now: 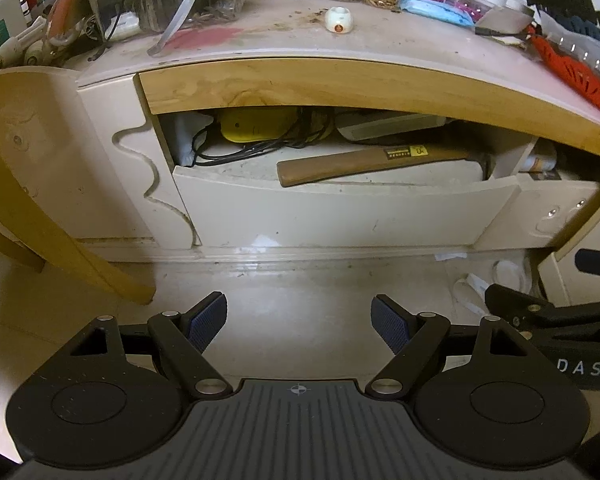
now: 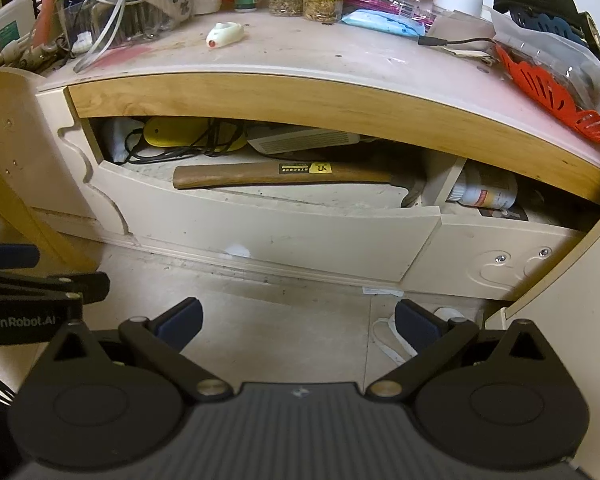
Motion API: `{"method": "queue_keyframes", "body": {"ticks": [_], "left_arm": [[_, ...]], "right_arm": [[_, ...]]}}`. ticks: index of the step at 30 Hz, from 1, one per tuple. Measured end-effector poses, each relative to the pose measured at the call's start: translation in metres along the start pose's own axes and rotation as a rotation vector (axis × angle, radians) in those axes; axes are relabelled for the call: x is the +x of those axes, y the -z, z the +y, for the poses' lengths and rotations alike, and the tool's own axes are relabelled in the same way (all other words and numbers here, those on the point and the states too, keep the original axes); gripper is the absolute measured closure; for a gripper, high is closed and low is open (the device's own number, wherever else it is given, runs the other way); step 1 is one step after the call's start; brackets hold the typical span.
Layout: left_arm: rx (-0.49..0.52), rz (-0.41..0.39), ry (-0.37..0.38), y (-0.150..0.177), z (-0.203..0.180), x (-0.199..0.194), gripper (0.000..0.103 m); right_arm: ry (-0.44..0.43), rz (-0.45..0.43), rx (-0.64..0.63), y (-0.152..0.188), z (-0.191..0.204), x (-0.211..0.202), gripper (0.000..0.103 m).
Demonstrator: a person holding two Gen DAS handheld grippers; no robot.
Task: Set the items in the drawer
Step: 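Move both tools toward the closed white drawer under the shelf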
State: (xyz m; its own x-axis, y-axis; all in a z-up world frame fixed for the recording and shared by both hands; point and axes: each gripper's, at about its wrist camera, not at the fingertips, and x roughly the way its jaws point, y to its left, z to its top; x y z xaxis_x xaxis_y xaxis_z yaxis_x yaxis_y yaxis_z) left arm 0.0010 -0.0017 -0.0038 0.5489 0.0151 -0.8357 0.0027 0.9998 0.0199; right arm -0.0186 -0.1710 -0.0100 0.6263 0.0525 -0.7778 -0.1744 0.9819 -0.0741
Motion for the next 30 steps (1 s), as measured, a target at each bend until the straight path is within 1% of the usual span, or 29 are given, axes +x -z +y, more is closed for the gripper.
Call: {"method": "queue_keyframes", "body": {"ticks": [6,14,24,30], "left_arm": [[0.009,-0.002,-0.006,0.000,-0.001,0.001,0.023],[-0.015,-0.018,-0.010,-0.001,0.004,0.002,0.024],[-0.009,-0.070,-0.018,-0.005,0.004,0.005,0.024],[-0.011,-0.093,-0.022,-0.006,0.007,0.012,0.024]], "right_arm": [[0.012,-0.002,0.005,0.000,0.000,0.001,0.001],[0.041,-0.017,0.042,-0.002,-0.008,0.002,0.001],[0.045,-0.022,0.063,-0.003,-0.012,0.007,0.001],[0.048,-0.051,0.075,-0.008,-0.015,0.014,0.001]]}}
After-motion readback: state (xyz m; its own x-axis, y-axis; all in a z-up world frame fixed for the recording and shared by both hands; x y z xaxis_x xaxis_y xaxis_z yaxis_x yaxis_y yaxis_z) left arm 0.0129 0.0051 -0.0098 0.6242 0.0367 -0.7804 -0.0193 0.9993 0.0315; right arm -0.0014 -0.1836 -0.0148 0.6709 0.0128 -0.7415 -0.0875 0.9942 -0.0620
